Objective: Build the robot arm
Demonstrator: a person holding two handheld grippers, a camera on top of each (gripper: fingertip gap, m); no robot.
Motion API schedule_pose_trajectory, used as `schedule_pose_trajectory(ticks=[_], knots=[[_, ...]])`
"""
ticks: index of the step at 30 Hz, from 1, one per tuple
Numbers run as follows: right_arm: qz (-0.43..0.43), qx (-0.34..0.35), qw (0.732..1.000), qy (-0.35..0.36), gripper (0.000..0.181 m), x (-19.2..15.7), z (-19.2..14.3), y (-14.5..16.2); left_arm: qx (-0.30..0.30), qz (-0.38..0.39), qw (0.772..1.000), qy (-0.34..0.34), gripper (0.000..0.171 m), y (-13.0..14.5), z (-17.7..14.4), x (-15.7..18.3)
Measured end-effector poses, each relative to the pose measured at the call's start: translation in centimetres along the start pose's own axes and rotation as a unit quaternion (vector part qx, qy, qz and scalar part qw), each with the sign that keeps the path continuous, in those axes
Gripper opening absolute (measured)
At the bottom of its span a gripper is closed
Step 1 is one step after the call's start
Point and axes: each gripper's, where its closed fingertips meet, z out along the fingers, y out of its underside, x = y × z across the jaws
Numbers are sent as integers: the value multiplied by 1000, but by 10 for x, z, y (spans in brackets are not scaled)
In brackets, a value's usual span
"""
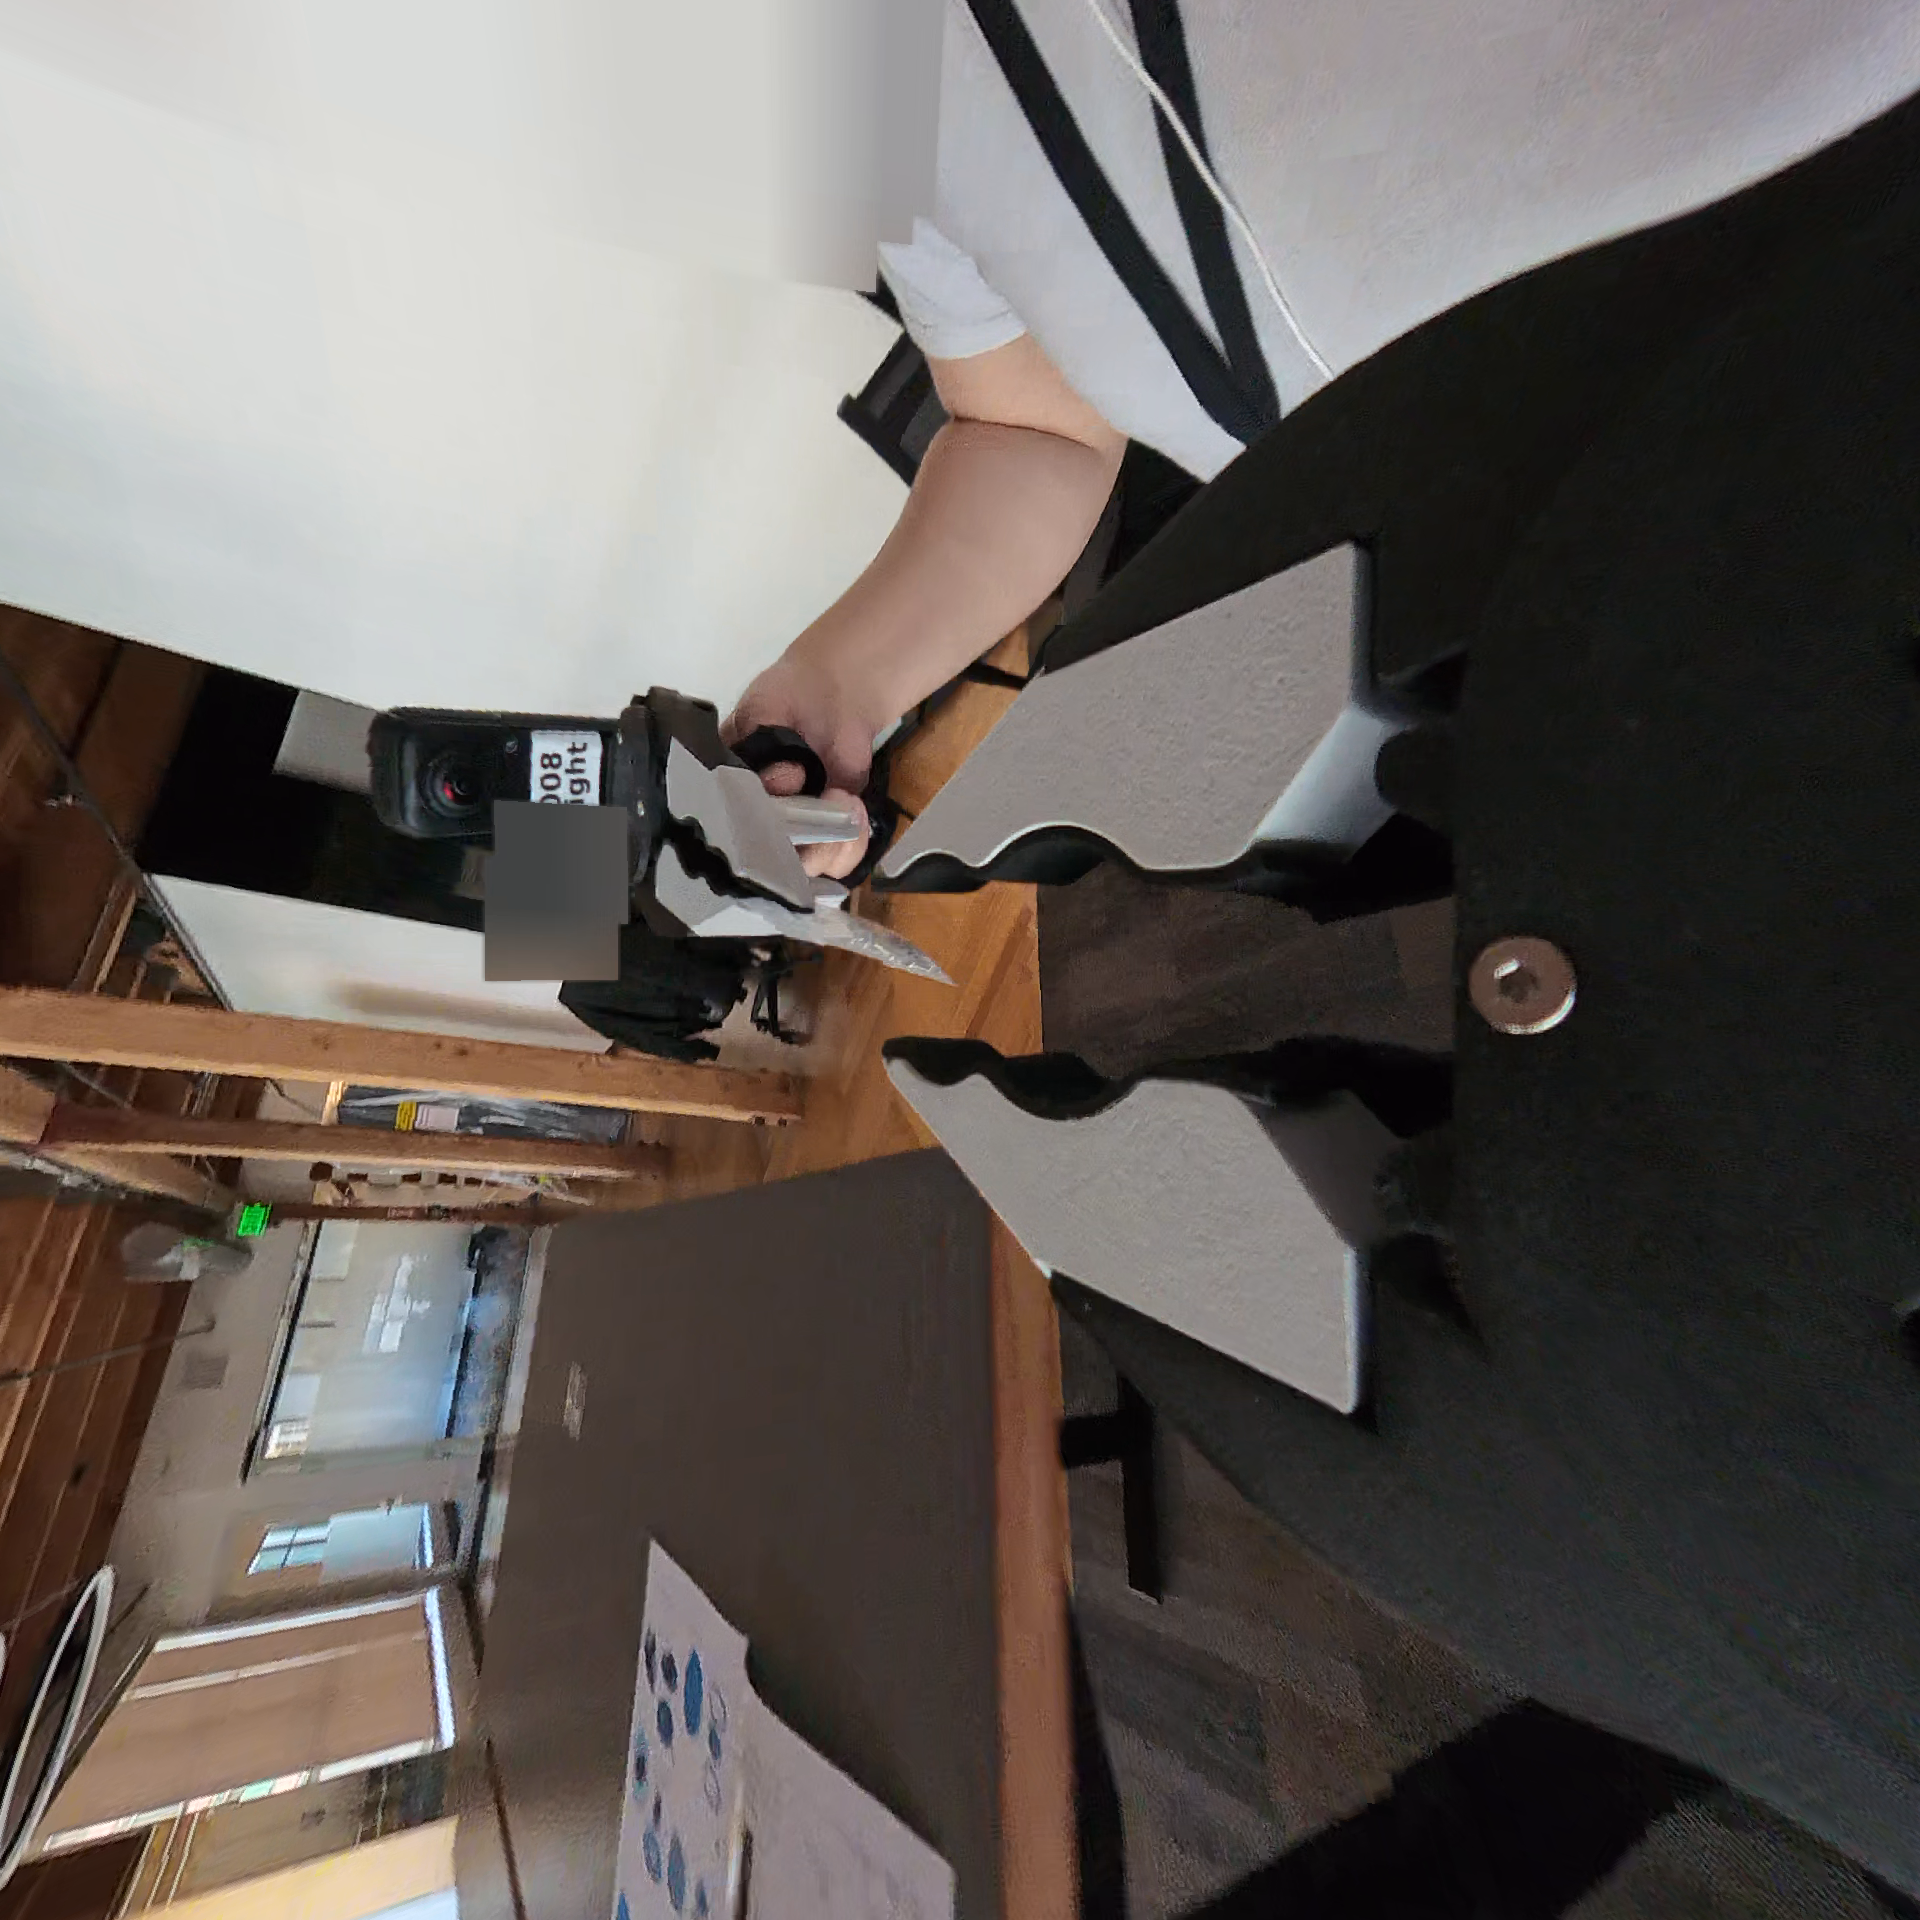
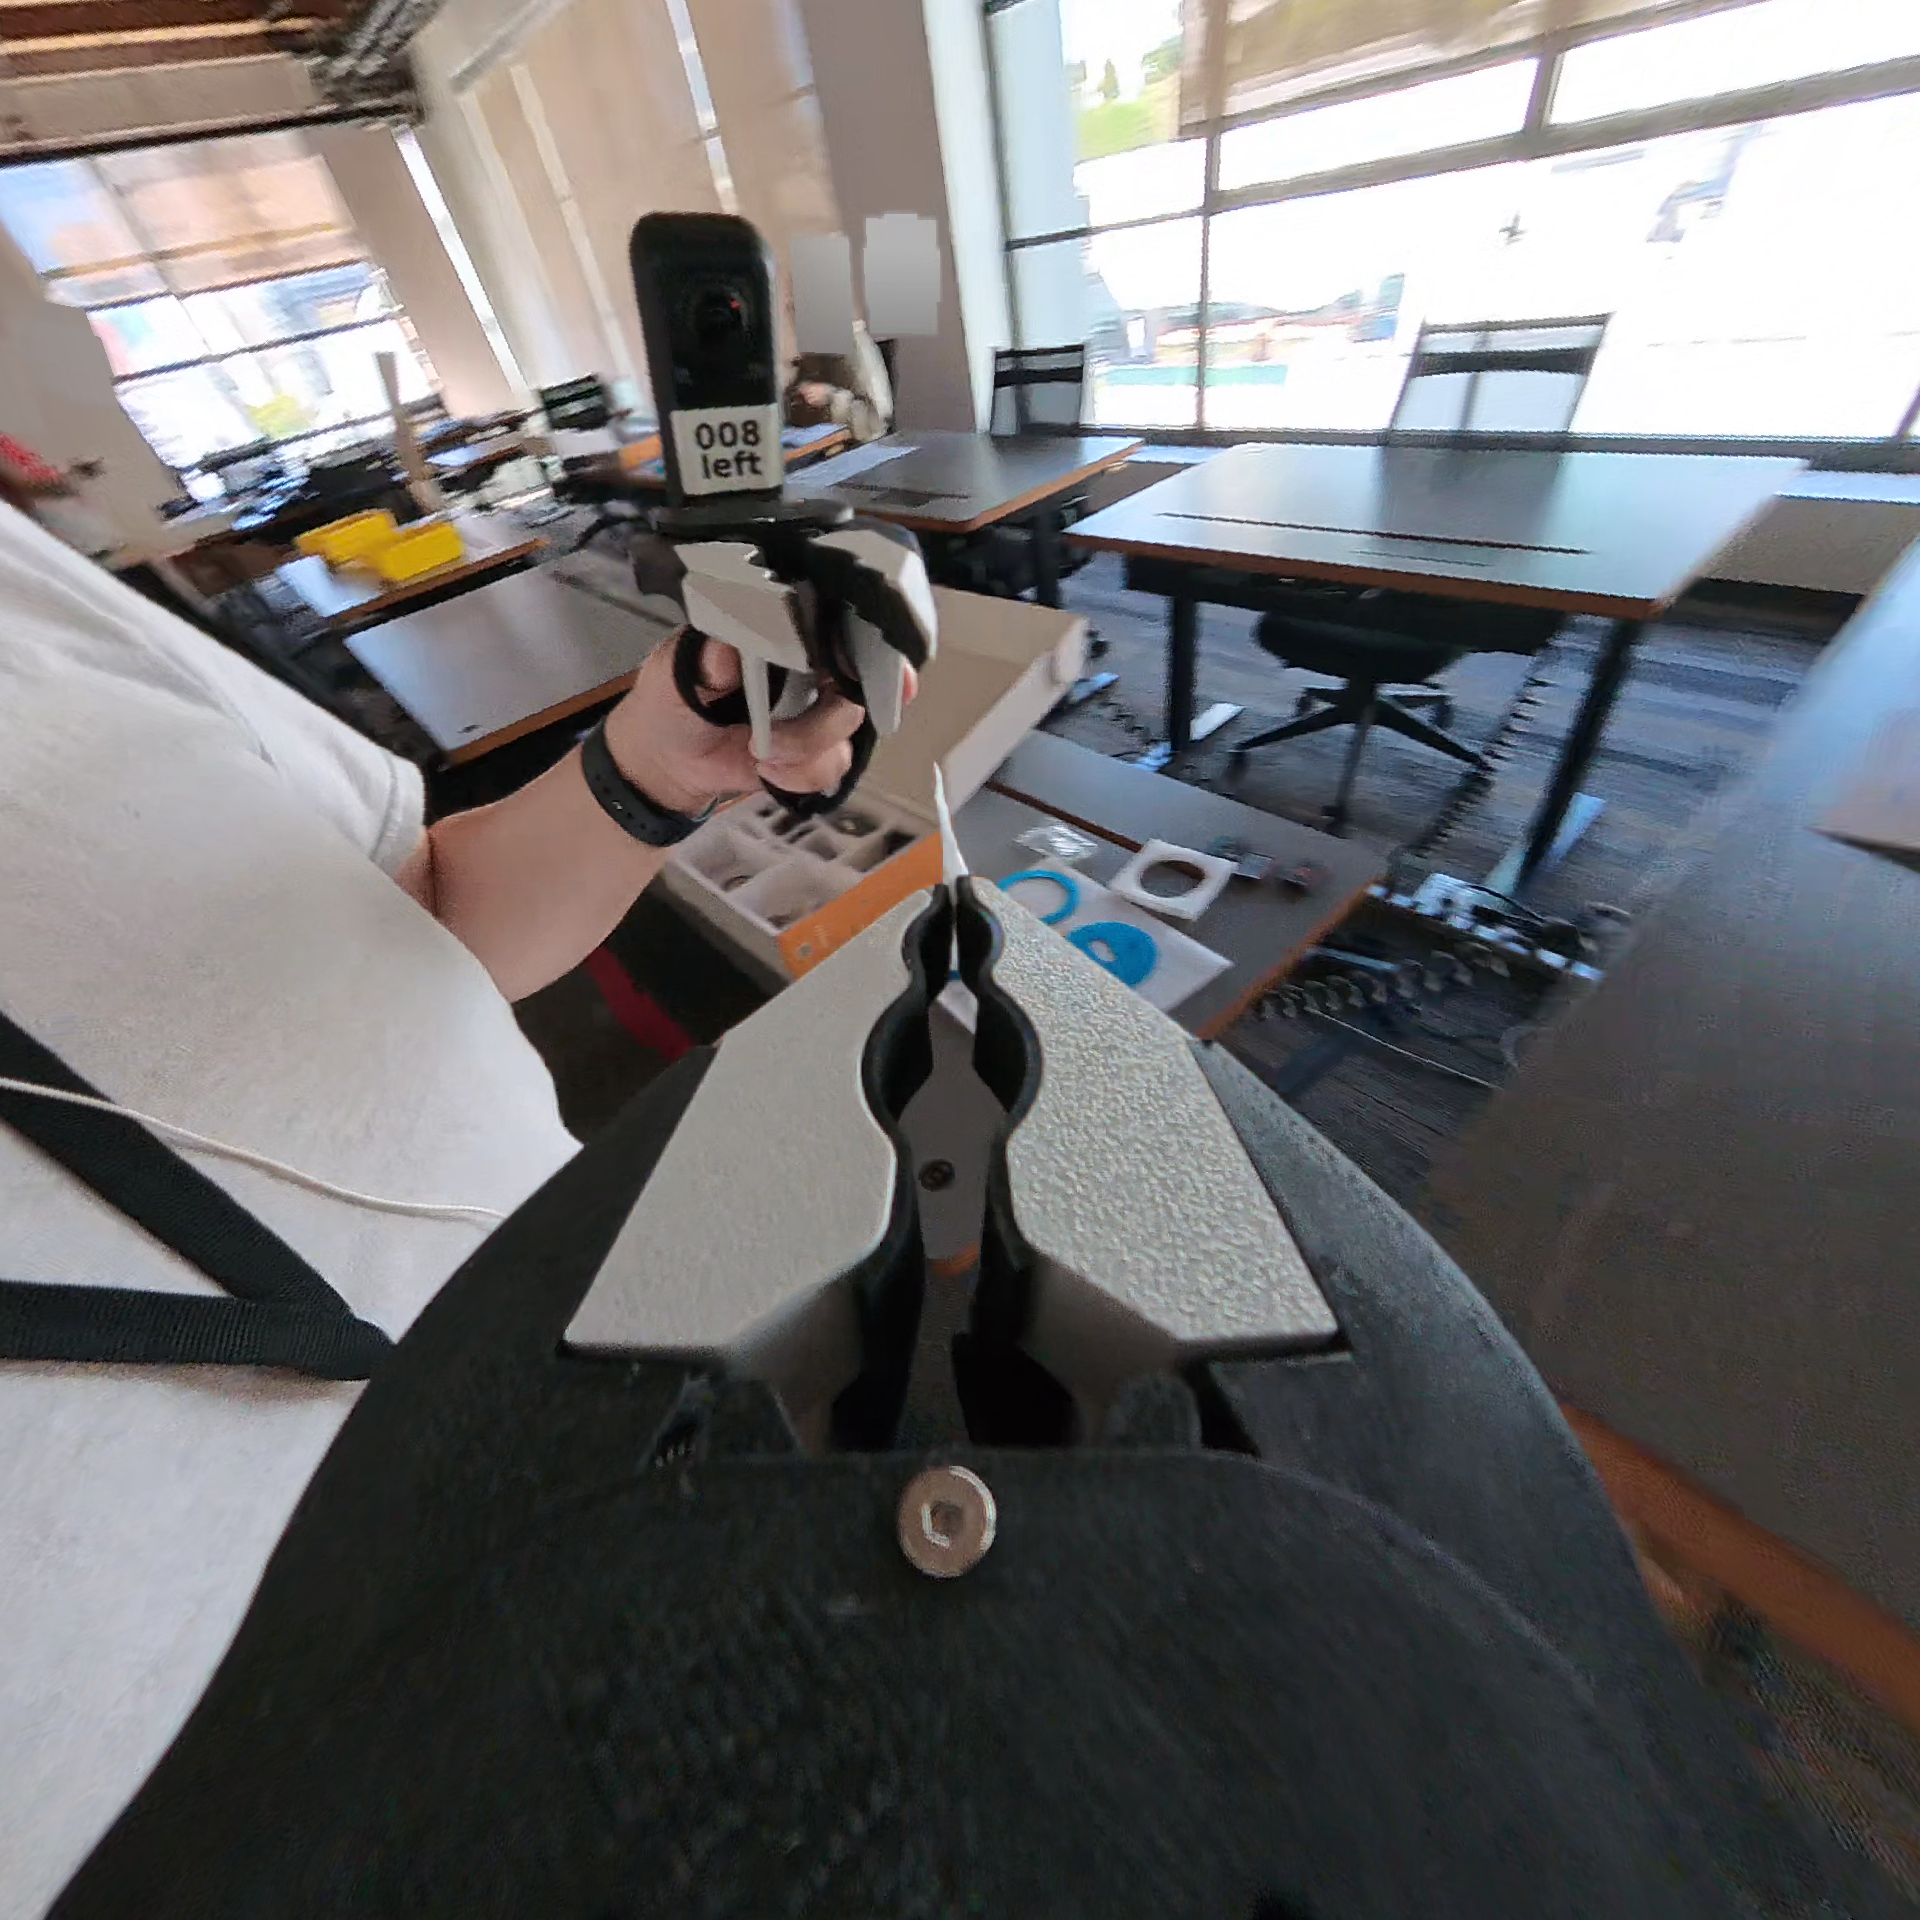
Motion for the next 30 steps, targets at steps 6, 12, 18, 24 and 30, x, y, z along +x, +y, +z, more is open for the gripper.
schedule_pose_trajectory(ticks=[6,12,18,24,30], knots=[[39,25,983,179,0,93,-186,9,-11,-22,998,56,23,-14,134,-22],[80,29,966,243,0,166,-284,12,-11,-25,998,52,23,-19,212,-66],[77,2,976,205,0,263,-297,-7,0,31,999,-36,23,-30,238,-131],[88,-30,987,128,0,367,-277,-19,-11,55,989,-135,22,-40,249,-199],[104,-82,990,44,0,474,-250,-25,-16,-1,987,-162,23,-50,279,-226]])
